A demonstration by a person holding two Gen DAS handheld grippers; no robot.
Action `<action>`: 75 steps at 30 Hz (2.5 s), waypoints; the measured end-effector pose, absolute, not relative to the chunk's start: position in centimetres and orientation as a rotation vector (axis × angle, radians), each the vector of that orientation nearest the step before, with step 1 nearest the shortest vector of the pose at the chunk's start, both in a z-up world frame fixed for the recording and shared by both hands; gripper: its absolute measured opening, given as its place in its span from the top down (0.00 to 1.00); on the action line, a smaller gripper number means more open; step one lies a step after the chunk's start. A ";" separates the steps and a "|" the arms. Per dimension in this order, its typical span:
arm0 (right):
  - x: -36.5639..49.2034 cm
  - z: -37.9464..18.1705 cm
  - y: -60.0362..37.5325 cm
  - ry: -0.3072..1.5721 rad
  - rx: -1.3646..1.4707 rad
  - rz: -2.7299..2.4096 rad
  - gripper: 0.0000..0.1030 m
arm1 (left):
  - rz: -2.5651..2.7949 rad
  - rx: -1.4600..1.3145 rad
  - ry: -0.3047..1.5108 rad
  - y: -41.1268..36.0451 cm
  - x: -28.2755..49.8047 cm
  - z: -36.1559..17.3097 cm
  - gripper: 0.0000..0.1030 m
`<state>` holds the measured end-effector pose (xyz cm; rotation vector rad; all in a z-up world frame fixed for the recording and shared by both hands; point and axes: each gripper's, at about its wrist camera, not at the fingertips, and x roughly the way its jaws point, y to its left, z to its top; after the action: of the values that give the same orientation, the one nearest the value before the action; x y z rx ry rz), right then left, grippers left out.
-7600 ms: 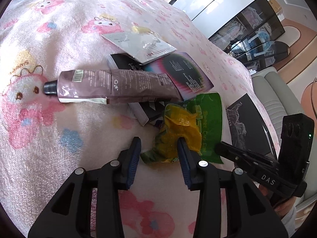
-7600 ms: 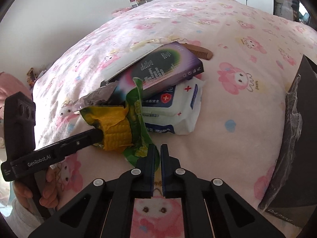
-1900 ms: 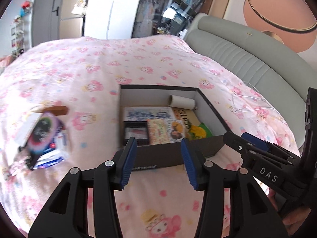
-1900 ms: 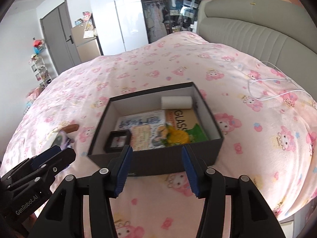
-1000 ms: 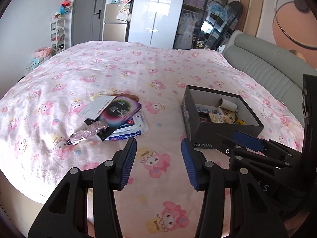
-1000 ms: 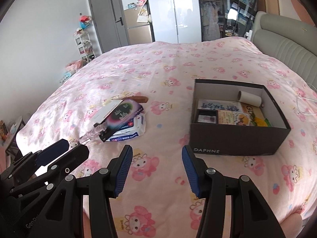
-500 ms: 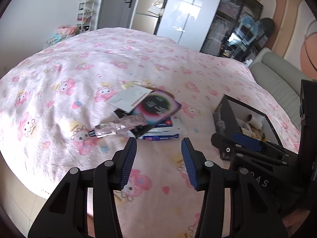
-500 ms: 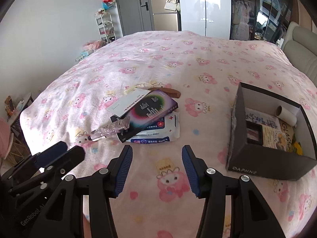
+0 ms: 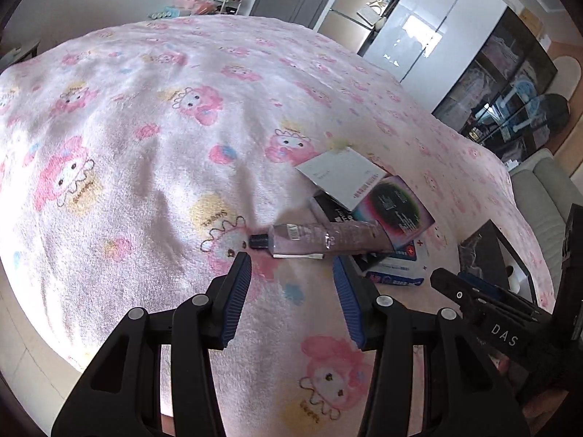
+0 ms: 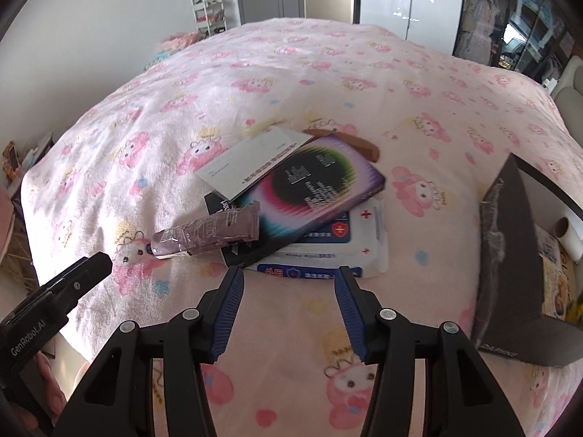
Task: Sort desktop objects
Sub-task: 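Withdraw both tools and move toward the mauve squeeze tube, then close the left and right grippers on the mauve squeeze tube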
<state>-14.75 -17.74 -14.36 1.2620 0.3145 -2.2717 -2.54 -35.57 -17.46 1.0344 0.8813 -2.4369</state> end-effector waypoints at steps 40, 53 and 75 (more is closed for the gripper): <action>-17.7 -17.9 -23.3 0.208 1.249 -2.080 0.65 | -2.480 1.019 1.142 -37.6 -6.3 -23.6 0.49; -13.9 -16.6 -13.8 0.133 1.322 -2.167 0.71 | -2.611 1.172 1.099 -30.8 -5.7 -22.8 0.48; -17.2 -23.4 -10.2 -0.278 1.551 -2.063 0.62 | -2.644 1.201 0.939 -28.9 -7.3 -23.6 0.46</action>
<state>-17.16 -10.19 -23.39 1.5507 -0.2776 -2.0634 -7.30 -28.89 -23.60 1.2009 0.9385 -2.6437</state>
